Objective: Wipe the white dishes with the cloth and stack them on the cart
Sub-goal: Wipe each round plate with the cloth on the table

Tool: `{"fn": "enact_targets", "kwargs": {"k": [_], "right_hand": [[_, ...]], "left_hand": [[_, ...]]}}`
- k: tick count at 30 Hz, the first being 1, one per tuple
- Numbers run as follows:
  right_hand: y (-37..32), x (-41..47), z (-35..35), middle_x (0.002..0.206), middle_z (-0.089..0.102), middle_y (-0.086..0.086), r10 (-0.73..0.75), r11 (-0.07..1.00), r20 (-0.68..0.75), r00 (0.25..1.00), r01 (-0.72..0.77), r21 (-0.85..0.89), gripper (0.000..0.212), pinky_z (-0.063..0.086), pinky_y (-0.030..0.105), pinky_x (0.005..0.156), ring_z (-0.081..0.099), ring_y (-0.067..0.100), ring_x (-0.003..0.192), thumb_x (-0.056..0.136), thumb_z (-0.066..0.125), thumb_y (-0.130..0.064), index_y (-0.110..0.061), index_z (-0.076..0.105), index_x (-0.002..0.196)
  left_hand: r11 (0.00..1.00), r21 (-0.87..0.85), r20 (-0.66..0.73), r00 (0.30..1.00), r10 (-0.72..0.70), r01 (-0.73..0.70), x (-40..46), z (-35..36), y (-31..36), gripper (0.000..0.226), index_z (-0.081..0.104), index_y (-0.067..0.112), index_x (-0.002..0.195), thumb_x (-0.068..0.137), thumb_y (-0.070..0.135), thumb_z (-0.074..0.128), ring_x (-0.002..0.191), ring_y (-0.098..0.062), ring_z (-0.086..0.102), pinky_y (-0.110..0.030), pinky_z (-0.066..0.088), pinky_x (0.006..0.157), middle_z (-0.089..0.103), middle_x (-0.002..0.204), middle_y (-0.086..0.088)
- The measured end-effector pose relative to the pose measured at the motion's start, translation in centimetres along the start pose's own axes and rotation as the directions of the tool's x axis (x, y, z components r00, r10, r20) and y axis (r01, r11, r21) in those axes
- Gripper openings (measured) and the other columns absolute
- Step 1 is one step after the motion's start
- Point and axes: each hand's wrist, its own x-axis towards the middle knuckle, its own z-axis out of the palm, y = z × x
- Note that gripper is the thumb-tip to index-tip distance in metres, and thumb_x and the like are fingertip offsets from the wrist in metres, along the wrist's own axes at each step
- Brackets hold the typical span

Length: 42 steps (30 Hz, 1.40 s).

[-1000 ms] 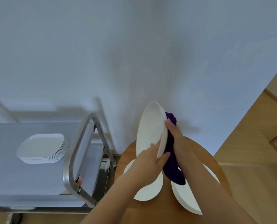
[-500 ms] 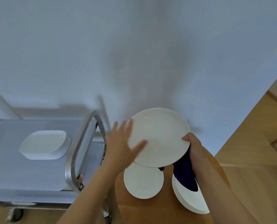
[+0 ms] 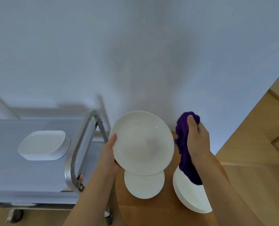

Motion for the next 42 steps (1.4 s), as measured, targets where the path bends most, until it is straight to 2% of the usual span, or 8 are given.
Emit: {"fn": "enact_targets", "kwargs": {"k": [3,5,10,16,22,31,38,42], "right_hand": [[0.2,-0.1,2.8,0.096,0.066,0.000,0.007,1.000,0.086,0.996,-0.005,-0.015,0.037,0.052,0.044,0.082,0.064,0.024,0.087,0.079,0.041,-0.061,-0.039,0.058,0.104],[1.4,-0.5,4.7,0.109,0.050,-0.008,-0.124,0.972,0.081,0.989,0.138,-0.191,0.027,0.043,0.032,0.089,0.053,0.014,0.095,0.090,0.045,-0.043,-0.041,0.055,0.115],[2.6,-1.1,7.5,0.108,0.035,-0.009,-0.284,0.890,0.077,0.956,0.293,-0.350,0.036,0.034,0.020,0.083,0.047,0.011,0.091,0.093,0.050,-0.031,-0.025,0.053,0.129],[3.2,-4.7,9.0,0.100,0.040,-0.008,-0.520,0.703,0.312,0.796,0.605,-0.374,0.039,0.040,0.016,0.082,0.049,0.009,0.087,0.085,0.049,-0.032,-0.024,0.060,0.121],[7.6,-5.0,5.5,0.110,0.049,-0.003,-0.393,0.638,0.535,0.748,0.641,-0.428,0.034,0.035,0.005,0.074,0.048,0.007,0.088,0.085,0.053,-0.027,-0.022,0.062,0.117],[9.6,-0.3,5.7,0.114,0.048,0.004,-0.293,0.717,0.225,0.929,0.369,-0.591,0.031,0.037,0.022,0.076,0.043,0.012,0.089,0.092,0.051,-0.024,-0.018,0.058,0.122],[13.5,-3.2,7.9,0.116,0.053,0.004,-0.262,0.640,0.481,0.837,0.524,-0.562,0.038,0.040,0.021,0.083,0.048,0.012,0.095,0.090,0.044,-0.035,-0.023,0.057,0.124],[17.3,-4.2,6.5,0.126,0.052,-0.001,-0.047,0.589,0.690,0.722,0.578,-0.565,0.035,0.037,0.012,0.081,0.052,0.013,0.105,0.092,0.043,-0.032,-0.026,0.053,0.125]], "left_hand": [[0.996,0.086,-0.040,0.999,0.007,-0.004,-0.2,1.1,-0.8,0.038,0.071,0.018,0.109,0.085,0.039,0.051,0.095,-0.030,0.071,-0.041,0.059,0.066,0.072,0.108,-0.012],[0.992,0.121,-0.049,0.998,-0.024,0.030,-0.3,1.9,-1.5,0.053,0.058,0.015,0.127,0.081,0.042,0.054,0.107,-0.033,0.065,-0.047,0.056,0.079,0.067,0.119,-0.015],[0.976,0.215,0.026,0.999,-0.021,0.015,-0.5,3.1,-2.9,0.060,0.048,0.013,0.138,0.087,0.045,0.050,0.120,-0.036,0.056,-0.056,0.041,0.104,0.060,0.129,-0.018],[0.975,0.220,-0.035,0.999,0.040,-0.032,0.0,2.7,-2.0,0.062,0.054,0.005,0.131,0.085,0.047,0.050,0.118,-0.036,0.059,-0.052,0.042,0.104,0.060,0.126,-0.023],[0.988,0.152,-0.002,0.999,0.032,-0.031,0.1,0.4,-1.7,0.056,0.054,0.011,0.131,0.087,0.046,0.047,0.104,-0.034,0.066,-0.041,0.057,0.074,0.064,0.122,-0.021],[0.937,0.305,-0.089,0.985,-0.148,0.169,0.2,-1.3,-6.0,0.057,0.053,0.020,0.134,0.086,0.051,0.048,0.115,-0.030,0.061,-0.046,0.050,0.093,0.065,0.124,-0.011],[0.907,0.251,-0.279,0.922,-0.267,0.339,2.7,-3.8,-7.9,0.067,0.054,0.021,0.132,0.075,0.057,0.053,0.119,-0.038,0.056,-0.060,0.041,0.103,0.061,0.127,-0.017],[0.929,0.101,-0.410,0.866,-0.287,0.356,3.5,-6.5,-9.6,0.046,0.048,0.028,0.132,0.092,0.049,0.048,0.115,-0.039,0.057,-0.059,0.047,0.096,0.060,0.126,-0.016]]}}
